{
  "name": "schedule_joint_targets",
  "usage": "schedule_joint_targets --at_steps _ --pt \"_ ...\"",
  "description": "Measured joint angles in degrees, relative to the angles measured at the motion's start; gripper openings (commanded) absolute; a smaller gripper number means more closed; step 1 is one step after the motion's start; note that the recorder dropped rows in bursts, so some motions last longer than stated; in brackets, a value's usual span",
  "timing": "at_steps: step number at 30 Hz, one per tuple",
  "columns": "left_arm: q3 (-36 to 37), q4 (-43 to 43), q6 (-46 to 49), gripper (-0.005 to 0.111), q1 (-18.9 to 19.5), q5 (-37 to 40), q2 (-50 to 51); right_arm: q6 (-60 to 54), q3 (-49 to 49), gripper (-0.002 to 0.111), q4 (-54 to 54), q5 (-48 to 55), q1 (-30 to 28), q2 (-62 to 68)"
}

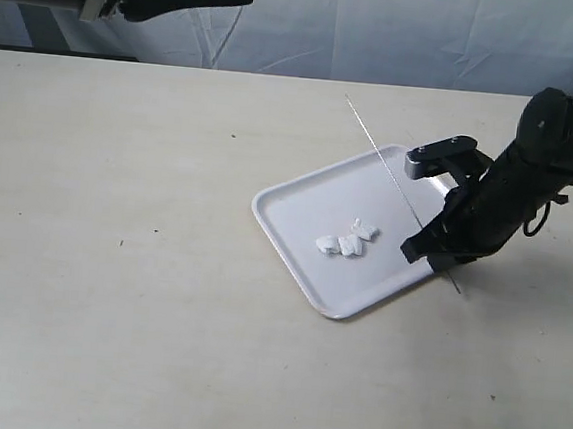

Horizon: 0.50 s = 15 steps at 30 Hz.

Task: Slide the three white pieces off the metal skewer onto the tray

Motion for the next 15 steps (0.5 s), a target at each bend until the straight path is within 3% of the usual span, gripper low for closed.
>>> schedule_joint_targets --at_steps 9,15 --pt "0.02 0.00 0.00 0.029 0.00 0.00 -0.47 -0.02 -0.09 0.000 -0.13 1.10 0.61 0.21" --pt "0.02 0.00 0.00 0.029 0.00 0.11 -0.47 0.18 -0.09 0.021 -0.72 1.23 0.61 -2.69"
